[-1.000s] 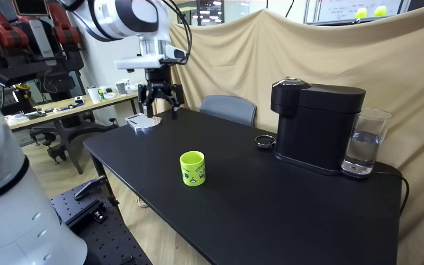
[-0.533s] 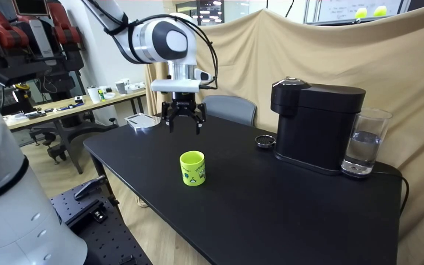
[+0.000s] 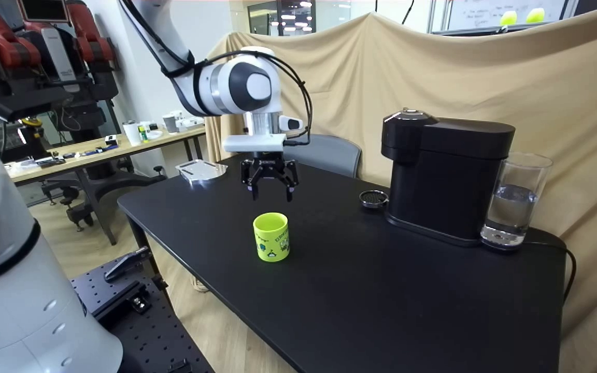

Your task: Move the mug to the left

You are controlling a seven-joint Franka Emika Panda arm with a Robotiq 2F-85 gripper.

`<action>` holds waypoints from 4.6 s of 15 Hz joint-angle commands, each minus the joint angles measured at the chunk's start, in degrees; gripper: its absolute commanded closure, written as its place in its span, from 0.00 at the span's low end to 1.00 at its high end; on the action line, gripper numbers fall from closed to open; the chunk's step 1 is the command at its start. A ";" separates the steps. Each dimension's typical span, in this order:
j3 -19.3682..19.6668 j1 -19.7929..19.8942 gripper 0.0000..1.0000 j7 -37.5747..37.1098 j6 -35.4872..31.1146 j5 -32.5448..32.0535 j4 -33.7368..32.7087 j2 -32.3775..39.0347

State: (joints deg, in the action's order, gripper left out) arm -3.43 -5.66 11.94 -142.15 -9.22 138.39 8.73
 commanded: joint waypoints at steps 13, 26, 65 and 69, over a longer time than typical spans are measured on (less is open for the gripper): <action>-2.03 -1.17 0.00 -6.86 -13.28 -3.24 9.97 -3.88; -0.60 -0.30 0.25 -7.17 -18.16 -4.17 14.82 -0.63; -7.20 -5.50 0.98 3.01 -3.68 -2.58 -14.76 15.33; -6.95 -6.76 0.58 2.81 -1.94 -4.78 -15.64 15.51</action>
State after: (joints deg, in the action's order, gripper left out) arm -11.30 -10.80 16.64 -146.60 -11.85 124.77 24.14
